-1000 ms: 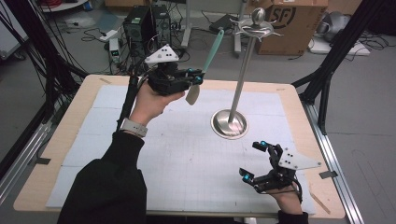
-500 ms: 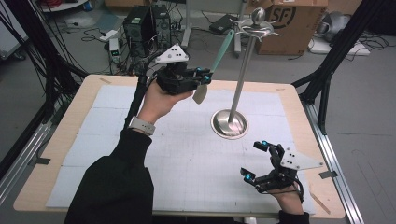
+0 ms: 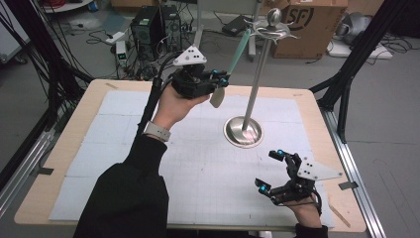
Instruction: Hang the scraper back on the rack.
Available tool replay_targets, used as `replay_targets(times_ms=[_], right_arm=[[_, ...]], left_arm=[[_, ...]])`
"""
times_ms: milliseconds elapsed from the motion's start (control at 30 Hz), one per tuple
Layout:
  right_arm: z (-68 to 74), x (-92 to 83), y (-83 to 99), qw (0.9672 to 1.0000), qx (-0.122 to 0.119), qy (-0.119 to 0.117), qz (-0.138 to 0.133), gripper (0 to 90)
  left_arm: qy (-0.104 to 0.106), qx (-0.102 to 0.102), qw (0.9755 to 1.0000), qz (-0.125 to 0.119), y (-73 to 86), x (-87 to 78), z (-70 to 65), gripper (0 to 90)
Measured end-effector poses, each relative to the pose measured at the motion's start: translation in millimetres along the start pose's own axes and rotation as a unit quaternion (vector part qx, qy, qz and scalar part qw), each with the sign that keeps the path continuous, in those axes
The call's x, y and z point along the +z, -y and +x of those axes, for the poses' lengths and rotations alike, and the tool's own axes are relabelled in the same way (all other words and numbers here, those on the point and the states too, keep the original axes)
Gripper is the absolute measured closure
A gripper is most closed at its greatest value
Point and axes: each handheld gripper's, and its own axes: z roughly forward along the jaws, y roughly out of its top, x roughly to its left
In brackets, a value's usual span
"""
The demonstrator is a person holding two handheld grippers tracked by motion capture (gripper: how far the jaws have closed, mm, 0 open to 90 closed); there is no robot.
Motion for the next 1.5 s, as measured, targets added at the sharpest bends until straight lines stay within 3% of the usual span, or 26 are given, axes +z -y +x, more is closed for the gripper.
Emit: replay_targets(times_ms=[567, 867, 933, 1133, 1200, 1500], right_arm=[[-0.7, -2.2, 1.3, 1.0000, 0.001, 0.002, 0.001, 0.2], [-1.0, -3.3, 2.0, 1.0000, 0.003, 0.003, 0.000, 0.2], [-1.3, -4.1, 1.8, 1.0000, 0.001, 0.005, 0.000, 0.2], [-1.2, -5.1, 1.8, 1.0000, 0.001, 0.007, -0.002, 0.2], [-0.6, -5.1, 1.9, 1.0000, 0.004, 0.006, 0.000, 0.2], [1.6, -1.8, 2.3, 1.0000, 0.005, 0.000, 0.001, 0.2]], left_arm=[[0.000, -0.008, 0.9999, 0.013, 5.2, 11.2, 0.4, 80.3], [-0.007, -0.017, 0.9997, 0.014, 5.8, 20.3, -3.7, 79.9], [-0.015, -0.011, 0.9998, 0.011, 6.4, 20.2, -4.9, 78.8], [-0.001, -0.013, 0.9997, -0.022, 14.7, 4.6, -3.3, 56.4], [0.004, -0.015, 0.9997, -0.019, 19.7, -3.2, -0.8, 46.1], [0.012, -0.013, 0.9995, -0.026, 54.0, -36.6, 6.5, 18.7]])
